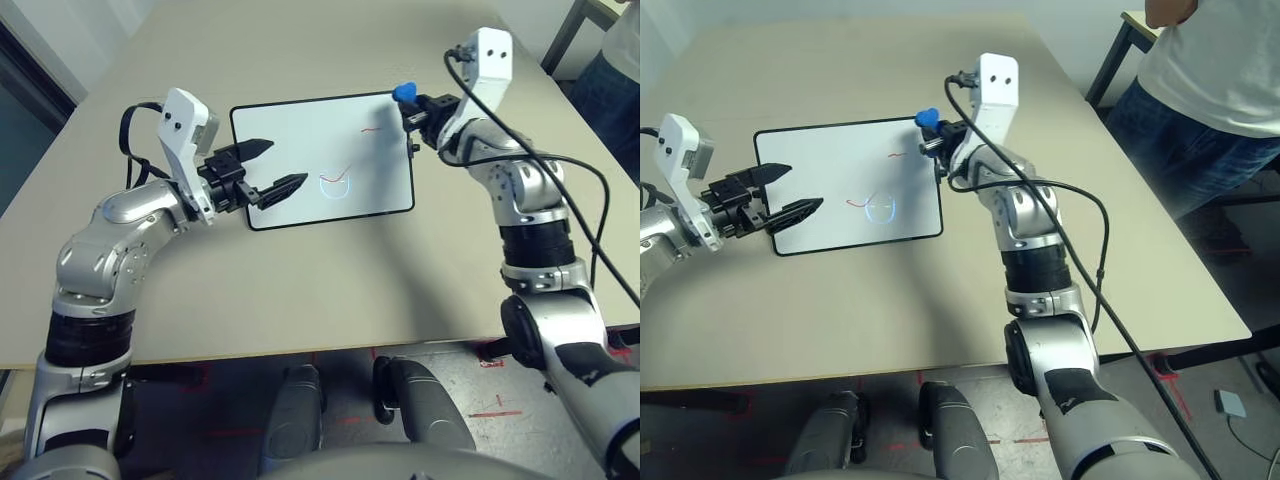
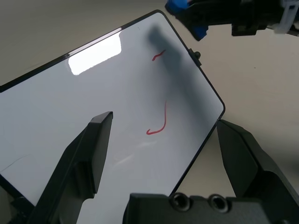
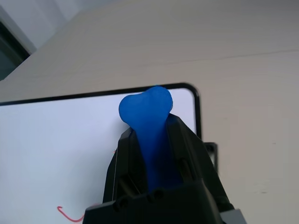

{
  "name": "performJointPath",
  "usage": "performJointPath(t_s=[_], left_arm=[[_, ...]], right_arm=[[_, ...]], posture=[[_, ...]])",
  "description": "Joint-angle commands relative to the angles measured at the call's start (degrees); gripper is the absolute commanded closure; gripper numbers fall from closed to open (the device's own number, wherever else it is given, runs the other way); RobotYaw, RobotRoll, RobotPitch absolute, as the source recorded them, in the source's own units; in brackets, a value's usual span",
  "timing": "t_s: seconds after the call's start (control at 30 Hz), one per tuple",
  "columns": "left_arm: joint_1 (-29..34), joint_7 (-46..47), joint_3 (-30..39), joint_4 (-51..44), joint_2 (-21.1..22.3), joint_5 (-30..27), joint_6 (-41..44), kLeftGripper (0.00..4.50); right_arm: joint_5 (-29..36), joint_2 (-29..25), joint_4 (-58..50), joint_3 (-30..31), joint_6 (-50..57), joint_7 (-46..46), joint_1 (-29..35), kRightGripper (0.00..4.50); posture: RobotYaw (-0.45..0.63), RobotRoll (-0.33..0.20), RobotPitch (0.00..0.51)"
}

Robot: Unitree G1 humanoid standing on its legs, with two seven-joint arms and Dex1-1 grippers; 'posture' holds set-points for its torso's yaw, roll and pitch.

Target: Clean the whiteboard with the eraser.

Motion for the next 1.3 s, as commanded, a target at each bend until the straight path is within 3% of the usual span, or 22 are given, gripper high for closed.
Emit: performJointPath(t_s=[0.03, 0.33, 0.6, 1.07, 1.3], left_arm=[[0.2, -0.3, -0.5, 0.0, 0.0, 0.6, 0.0, 0.0], [0.6, 0.1, 0.2, -0.9, 0.2, 0.3, 0.4, 0.0], [0.7, 0.5, 0.6, -1.2, 0.2, 0.0, 0.5, 0.0], [-0.2, 0.1, 0.0, 0.0, -0.5, 0.2, -0.1, 0.0], [-0.9, 0.0, -0.2, 0.3, -0.7, 0.3, 0.1, 0.0]], right_arm=[[-1.1, 1.9, 4.1, 1.6, -2.7, 0.4, -1.2, 3.63], [-4.7, 5.6, 13.0, 4.8, -10.0, 1.3, -1.5, 3.63], [-6.6, 7.6, 14.8, 6.5, -12.9, 2.5, 0.5, 3.64], [-11.1, 0.6, 14.5, 4.0, -15.4, -1.8, 0.0, 3.65], [-10.8, 2.6, 13.7, 5.5, -14.6, -1.0, 1.7, 3.65]], posture=[[0.11, 0.0, 0.128], [0.14, 0.0, 0.124], [0.14, 0.0, 0.125], [0.11, 0.0, 0.121], [0.12, 0.0, 0.124]])
